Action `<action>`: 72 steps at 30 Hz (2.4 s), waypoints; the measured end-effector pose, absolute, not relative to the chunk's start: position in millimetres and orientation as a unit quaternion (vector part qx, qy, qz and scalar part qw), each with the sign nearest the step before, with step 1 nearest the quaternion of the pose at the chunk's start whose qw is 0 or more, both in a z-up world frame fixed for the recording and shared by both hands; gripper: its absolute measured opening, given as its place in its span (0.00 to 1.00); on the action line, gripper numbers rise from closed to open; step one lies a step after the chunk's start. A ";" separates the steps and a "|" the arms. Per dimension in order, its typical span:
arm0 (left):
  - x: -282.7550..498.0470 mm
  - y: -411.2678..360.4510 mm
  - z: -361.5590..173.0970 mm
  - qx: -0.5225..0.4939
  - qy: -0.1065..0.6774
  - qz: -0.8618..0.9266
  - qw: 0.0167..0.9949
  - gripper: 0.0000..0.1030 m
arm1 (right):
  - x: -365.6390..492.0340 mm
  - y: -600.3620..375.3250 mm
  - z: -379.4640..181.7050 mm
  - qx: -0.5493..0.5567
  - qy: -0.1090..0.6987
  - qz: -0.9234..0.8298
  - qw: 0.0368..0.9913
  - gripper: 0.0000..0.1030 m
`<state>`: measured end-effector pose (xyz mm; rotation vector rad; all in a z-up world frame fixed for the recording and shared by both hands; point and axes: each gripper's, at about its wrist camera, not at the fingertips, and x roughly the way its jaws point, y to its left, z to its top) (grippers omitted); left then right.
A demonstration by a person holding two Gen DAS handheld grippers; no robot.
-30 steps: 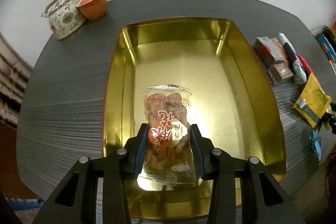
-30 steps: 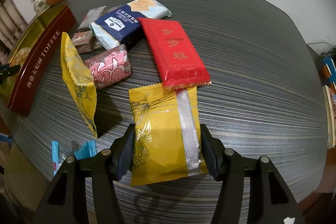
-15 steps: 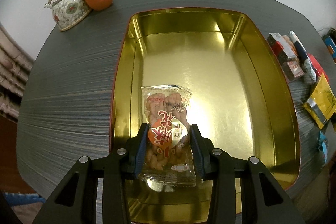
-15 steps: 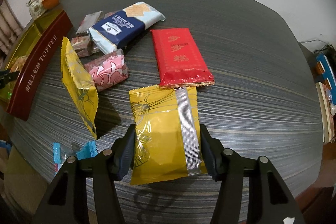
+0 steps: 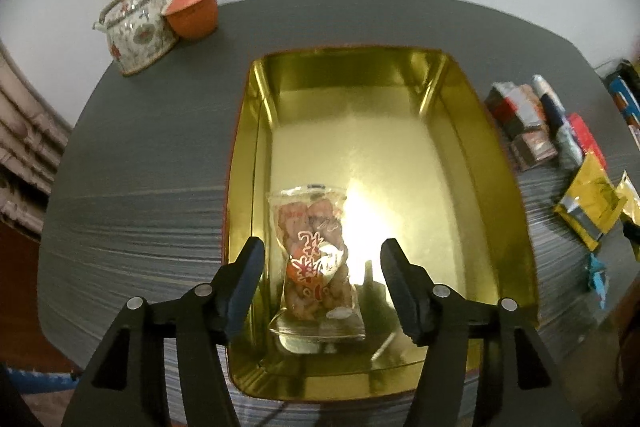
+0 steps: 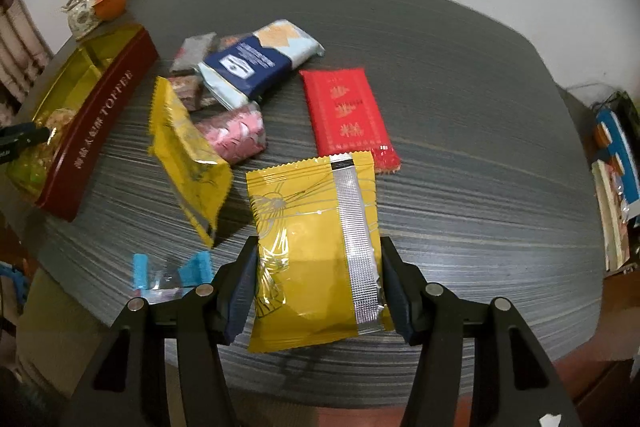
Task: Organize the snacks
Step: 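Open the left gripper to release the cookie bag in the tray, then lower the yellow packet into the tray and open the right gripper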
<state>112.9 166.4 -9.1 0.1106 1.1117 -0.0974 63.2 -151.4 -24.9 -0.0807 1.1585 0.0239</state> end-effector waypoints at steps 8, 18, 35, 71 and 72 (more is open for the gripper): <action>106.9 178.0 11.6 0.047 0.504 -0.020 0.862 0.65 | 65.3 -142.0 18.7 -0.038 0.496 0.004 0.867 0.52; 92.2 204.6 14.7 0.034 0.503 0.008 0.864 0.65 | 99.2 -79.4 43.4 -0.046 0.464 0.077 0.881 0.52; 90.2 245.4 7.8 0.014 0.505 0.047 0.862 0.66 | 123.2 72.9 14.6 -0.104 0.468 0.208 0.853 0.52; 96.0 255.5 6.0 0.016 0.511 0.045 0.858 0.66 | 137.5 132.4 -51.1 -0.159 0.509 0.221 0.816 0.52; 95.7 255.4 6.1 0.017 0.511 0.045 0.858 0.66 | 137.6 131.8 -51.2 -0.159 0.509 0.222 0.816 0.53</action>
